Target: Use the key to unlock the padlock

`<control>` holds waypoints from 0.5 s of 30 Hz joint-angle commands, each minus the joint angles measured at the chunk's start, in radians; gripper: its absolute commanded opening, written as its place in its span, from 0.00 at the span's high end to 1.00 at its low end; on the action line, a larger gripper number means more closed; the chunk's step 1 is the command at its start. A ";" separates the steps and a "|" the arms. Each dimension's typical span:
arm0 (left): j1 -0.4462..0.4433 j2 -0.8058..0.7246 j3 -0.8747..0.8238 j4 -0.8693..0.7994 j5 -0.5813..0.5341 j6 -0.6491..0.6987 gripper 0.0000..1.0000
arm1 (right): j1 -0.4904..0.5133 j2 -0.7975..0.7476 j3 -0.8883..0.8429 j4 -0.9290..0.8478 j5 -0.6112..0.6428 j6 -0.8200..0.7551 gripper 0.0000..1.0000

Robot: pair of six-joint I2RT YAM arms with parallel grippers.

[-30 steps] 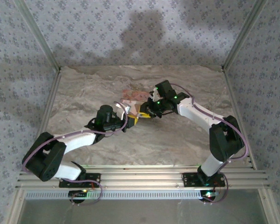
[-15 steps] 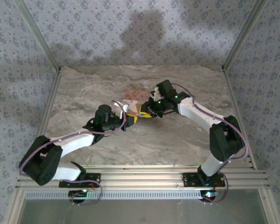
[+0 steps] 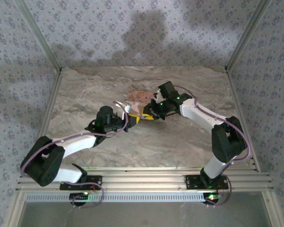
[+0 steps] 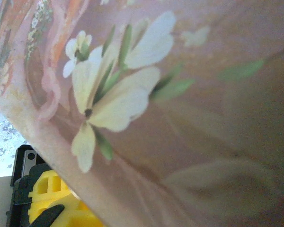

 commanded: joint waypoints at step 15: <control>-0.006 0.084 -0.048 0.235 0.012 -0.052 1.00 | 0.004 -0.006 0.036 0.080 -0.091 0.069 1.00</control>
